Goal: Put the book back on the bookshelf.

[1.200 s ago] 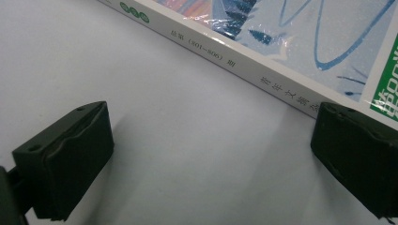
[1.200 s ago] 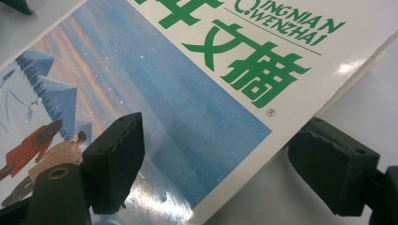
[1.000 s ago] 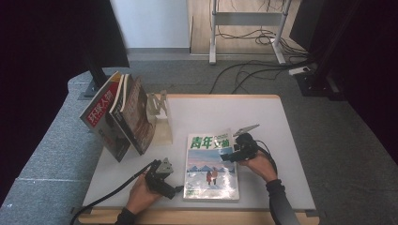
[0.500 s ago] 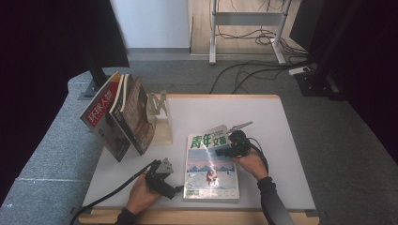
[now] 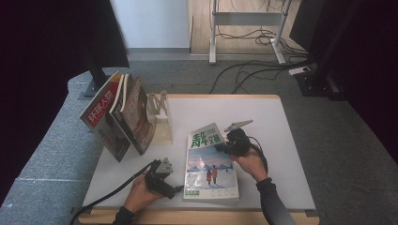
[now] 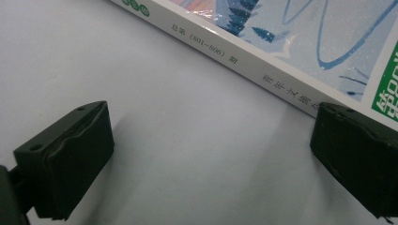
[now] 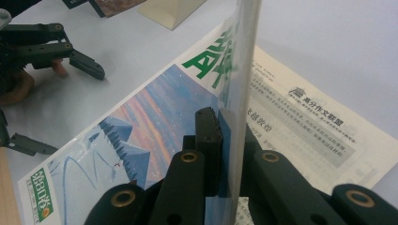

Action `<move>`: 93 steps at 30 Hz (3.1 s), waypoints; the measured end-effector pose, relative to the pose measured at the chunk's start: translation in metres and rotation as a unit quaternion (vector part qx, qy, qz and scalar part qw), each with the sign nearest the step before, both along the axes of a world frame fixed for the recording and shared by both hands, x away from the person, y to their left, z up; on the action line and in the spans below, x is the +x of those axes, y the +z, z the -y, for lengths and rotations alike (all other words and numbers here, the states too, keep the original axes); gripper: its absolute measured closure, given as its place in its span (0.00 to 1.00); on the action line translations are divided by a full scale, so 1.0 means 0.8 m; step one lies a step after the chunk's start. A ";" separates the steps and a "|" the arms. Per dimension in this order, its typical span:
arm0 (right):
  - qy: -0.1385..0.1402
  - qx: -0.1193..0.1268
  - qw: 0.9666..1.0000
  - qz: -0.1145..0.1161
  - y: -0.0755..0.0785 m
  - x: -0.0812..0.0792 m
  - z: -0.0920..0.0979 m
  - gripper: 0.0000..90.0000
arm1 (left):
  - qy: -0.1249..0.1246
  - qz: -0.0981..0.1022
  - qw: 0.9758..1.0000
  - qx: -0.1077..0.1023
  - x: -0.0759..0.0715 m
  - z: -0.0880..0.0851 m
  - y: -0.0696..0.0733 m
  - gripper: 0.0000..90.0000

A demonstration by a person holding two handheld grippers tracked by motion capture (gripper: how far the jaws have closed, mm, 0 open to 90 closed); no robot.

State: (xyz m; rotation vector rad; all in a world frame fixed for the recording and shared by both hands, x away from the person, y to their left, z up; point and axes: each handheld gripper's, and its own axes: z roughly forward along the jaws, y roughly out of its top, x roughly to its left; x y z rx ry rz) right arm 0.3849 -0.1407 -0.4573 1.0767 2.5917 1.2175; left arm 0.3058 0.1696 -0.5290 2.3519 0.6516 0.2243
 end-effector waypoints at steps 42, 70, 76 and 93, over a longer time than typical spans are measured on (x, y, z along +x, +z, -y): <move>0.049 -0.004 0.994 0.093 0.055 -0.054 0.011 0.90 | -0.134 -0.205 0.969 -0.035 0.074 0.059 0.036 0.38; 0.036 0.032 0.990 0.135 0.088 -0.043 0.022 0.94 | -0.088 -0.009 0.994 -0.062 0.058 0.017 0.093 0.75; 0.052 0.031 0.990 0.127 0.095 -0.051 0.030 0.89 | -0.103 0.003 0.993 -0.059 0.041 0.013 0.097 0.78; 0.089 0.001 0.990 0.109 0.057 -0.073 0.064 0.46 | -0.127 0.058 0.989 -0.048 -0.007 0.007 0.094 0.82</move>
